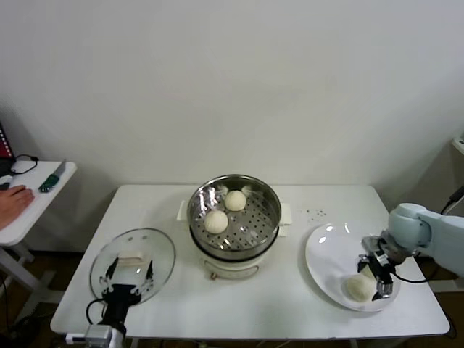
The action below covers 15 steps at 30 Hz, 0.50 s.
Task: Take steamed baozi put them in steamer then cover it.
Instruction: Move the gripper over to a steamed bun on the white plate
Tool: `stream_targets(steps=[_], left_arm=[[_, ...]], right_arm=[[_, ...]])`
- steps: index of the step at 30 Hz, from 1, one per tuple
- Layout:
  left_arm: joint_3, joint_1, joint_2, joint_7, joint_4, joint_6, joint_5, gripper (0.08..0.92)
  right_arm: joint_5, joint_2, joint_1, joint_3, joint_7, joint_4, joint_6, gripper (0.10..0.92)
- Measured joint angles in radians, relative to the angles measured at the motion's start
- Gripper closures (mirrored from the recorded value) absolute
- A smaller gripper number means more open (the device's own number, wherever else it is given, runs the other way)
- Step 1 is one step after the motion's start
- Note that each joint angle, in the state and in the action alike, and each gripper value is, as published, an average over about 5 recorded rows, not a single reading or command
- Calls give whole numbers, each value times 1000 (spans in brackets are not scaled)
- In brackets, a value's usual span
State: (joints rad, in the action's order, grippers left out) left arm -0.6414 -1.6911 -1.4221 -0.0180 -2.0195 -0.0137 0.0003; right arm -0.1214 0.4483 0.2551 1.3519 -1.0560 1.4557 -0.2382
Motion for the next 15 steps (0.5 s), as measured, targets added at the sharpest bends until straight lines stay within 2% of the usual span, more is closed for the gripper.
stream_targets(steps=[10, 15], left_arm=[[5, -3, -4, 0, 5, 3, 8, 177], [7, -2, -5, 1, 4, 1, 7, 177]], right_arm=[[18, 30, -48, -44, 0, -28, 0, 210], [24, 37, -59, -49, -3, -31, -1, 263]])
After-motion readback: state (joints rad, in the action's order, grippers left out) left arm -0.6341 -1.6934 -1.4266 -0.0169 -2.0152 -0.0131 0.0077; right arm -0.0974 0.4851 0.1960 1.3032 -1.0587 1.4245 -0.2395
